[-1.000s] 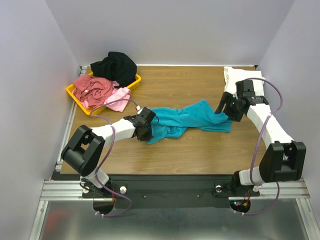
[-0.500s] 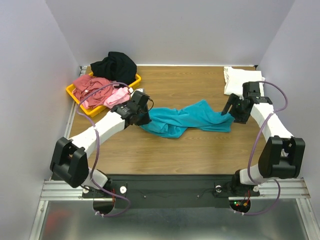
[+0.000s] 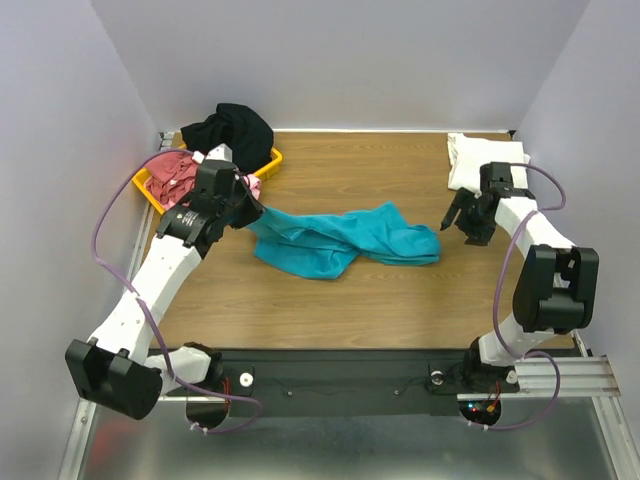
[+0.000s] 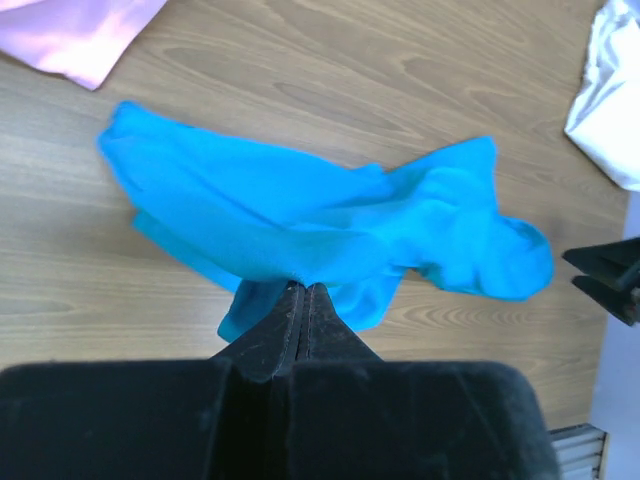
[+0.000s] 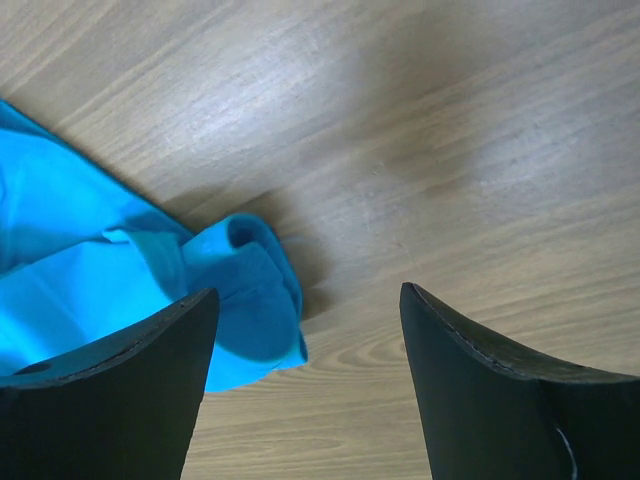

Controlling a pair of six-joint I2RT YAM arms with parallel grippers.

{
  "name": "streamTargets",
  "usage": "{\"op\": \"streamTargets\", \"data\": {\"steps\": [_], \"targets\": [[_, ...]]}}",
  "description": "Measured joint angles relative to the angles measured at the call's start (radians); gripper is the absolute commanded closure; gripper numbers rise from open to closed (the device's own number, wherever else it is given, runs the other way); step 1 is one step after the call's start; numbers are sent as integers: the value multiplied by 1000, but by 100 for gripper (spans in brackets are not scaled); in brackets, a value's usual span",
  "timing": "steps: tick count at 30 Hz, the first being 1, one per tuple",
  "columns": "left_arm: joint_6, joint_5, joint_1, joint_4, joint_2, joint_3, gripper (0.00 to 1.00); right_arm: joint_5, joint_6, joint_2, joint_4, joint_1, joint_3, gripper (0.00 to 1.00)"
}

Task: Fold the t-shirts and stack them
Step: Flatten the tshirt out

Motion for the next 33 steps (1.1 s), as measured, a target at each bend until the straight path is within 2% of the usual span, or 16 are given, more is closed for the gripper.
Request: {"op": "streamTargets", "data": {"steps": [4, 13, 22, 25, 26, 29, 30, 32, 33], "targets": [[2, 29, 0, -5, 14, 11, 100, -24, 3, 18, 7, 0, 25, 22], [13, 68, 3, -16, 42, 11, 100, -223, -6, 31, 76, 0, 75, 22], [19, 82, 6, -16, 63, 11, 100, -298, -41, 100, 99, 26, 64, 24], [20, 90, 6, -15, 74, 11, 100, -316, -58, 148, 106, 51, 61, 27], [20, 92, 6, -15, 77, 10, 100, -326, -63, 169, 109, 60, 61, 38], [21, 92, 6, -15, 79, 10, 100, -349, -75, 217, 112, 75, 62, 57], [21, 92, 6, -15, 79, 10, 100, -359, -79, 230, 111, 80, 62, 68], [24, 92, 6, -15, 79, 10, 100, -365, -81, 239, 109, 84, 65, 82], [24, 92, 6, -15, 79, 10, 100, -367, -80, 239, 106, 85, 73, 96]]}}
